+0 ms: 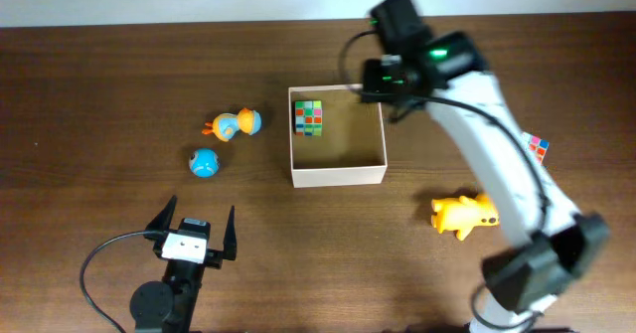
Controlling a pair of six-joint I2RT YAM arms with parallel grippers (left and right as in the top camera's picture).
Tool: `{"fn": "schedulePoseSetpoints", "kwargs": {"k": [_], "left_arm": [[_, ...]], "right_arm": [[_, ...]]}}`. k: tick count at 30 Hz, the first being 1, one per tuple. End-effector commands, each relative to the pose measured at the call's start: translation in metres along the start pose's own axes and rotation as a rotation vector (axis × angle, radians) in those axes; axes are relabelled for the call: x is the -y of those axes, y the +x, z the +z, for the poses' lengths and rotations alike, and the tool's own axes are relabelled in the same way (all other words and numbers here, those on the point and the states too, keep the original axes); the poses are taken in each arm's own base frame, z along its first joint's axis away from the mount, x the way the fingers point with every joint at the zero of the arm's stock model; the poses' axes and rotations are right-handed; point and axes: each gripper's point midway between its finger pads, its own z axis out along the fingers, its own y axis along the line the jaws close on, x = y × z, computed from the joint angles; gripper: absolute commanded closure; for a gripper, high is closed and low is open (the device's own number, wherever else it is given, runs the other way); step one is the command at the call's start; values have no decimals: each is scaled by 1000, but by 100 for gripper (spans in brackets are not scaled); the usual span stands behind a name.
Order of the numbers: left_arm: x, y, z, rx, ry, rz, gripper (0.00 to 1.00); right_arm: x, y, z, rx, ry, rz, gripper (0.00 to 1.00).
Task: Pack container
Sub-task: 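Raise the right gripper and move it right toward the far cube, then lower the right gripper onto the far Rubik's cube and close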
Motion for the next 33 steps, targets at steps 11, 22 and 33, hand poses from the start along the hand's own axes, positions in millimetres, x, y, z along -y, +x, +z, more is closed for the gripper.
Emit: {"fn": "schedulePoseSetpoints", "kwargs": {"k": [11, 22, 33], "left_arm": [[-2, 2, 0, 1, -9, 13, 1], [-2, 2, 0, 1, -9, 13, 1], [-2, 2, 0, 1, -10, 13, 1]], "right_arm": [[227, 26, -8, -188, 374, 333, 10], [273, 94, 73, -349, 287, 437, 7], [271, 69, 107, -201, 189, 369, 2]]}}
